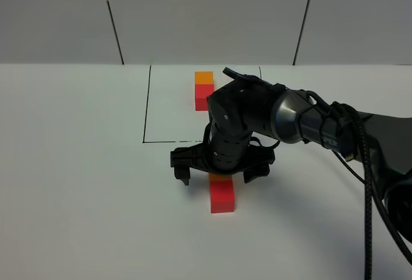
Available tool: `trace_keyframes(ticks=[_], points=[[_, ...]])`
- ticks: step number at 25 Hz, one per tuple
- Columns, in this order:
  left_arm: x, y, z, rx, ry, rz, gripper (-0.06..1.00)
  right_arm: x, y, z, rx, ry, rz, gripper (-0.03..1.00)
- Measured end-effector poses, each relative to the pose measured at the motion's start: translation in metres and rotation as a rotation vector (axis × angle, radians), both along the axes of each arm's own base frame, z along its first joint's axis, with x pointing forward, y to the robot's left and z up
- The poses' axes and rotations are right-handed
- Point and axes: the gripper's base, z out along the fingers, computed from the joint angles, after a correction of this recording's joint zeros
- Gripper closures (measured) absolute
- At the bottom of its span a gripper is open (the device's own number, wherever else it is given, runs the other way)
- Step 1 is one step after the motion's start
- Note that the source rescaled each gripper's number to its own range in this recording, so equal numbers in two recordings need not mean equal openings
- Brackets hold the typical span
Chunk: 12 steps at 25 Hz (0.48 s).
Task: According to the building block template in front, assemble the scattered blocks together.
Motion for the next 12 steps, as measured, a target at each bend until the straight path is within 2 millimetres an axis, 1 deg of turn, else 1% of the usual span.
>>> trace_keyframes(ticks=[3,6,7,10,12], points=[[0.0,0.0,0.0,0.0,0.0,0.0,0.05,0.0,0.0,0.026,0.031,-0.053,0.026,-0.03],[0.0,0.0,0.0,-0.001,0.0,0.001,0.05,0.0,-0.008,0.052,0.02,-0.108,0.059,-0.03],[0.0,0.0,0.0,-0.001,0.0,0.001,0.05,0.002,-0.014,0.057,0.001,-0.118,0.067,-0.03],[0.0,0.0,0.0,-0.001,0.0,0.001,0.05,0.01,-0.04,0.07,-0.075,-0.126,0.085,-0.03],[0.0,0.0,0.0,-0.001,0.0,0.001,0.05,0.02,-0.063,0.075,-0.091,-0.104,0.071,-0.03]])
